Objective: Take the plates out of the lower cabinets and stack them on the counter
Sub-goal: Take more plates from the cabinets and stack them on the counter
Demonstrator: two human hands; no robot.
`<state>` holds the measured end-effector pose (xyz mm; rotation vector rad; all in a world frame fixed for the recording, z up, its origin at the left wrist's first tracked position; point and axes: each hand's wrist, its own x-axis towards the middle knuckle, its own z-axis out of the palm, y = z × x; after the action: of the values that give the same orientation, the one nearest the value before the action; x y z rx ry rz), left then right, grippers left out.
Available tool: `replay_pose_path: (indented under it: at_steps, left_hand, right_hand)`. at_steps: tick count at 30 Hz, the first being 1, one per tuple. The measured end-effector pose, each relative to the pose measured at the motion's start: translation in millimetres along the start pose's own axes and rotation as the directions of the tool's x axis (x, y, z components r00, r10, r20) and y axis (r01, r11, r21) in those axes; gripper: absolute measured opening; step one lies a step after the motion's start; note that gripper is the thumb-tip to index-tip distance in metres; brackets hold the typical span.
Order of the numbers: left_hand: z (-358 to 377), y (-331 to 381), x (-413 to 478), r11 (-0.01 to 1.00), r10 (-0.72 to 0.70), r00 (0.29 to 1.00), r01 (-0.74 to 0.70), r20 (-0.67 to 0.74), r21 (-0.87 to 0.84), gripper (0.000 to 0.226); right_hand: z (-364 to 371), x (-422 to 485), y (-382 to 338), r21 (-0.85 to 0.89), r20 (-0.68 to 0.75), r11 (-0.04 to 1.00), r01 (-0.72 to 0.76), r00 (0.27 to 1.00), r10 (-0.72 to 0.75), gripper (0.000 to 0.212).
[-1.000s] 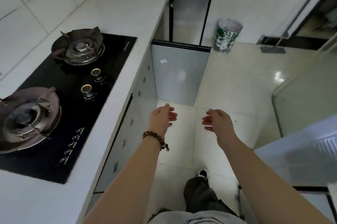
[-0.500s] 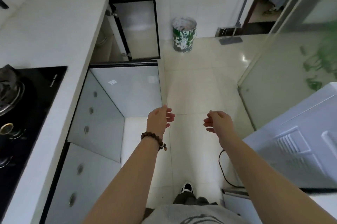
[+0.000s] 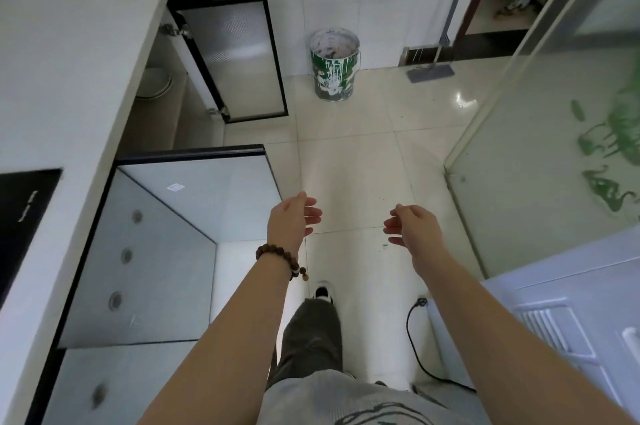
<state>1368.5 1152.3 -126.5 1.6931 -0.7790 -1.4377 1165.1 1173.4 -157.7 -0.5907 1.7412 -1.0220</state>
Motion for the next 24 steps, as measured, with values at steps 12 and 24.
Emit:
replay_pose_path:
  at_steps: [12,24]
  left_hand:
    - [53.0,77.8,171.0,0.993,-0.087,0.996,0.088,0.013,-0.075,0.031]
    - [96.0,176.6,307.3,0.997,-0.065,0.998,0.066,0.011,-0.052,0.03]
  right_hand:
    - [41.9,167.5,-90.1,-0.025,0.002,1.0,-0.015,1.0,0.015,0.018]
    - [83.0,301.0,-200.2,0.016,0.009,1.0,0.014,1.0,-0.014,0.02]
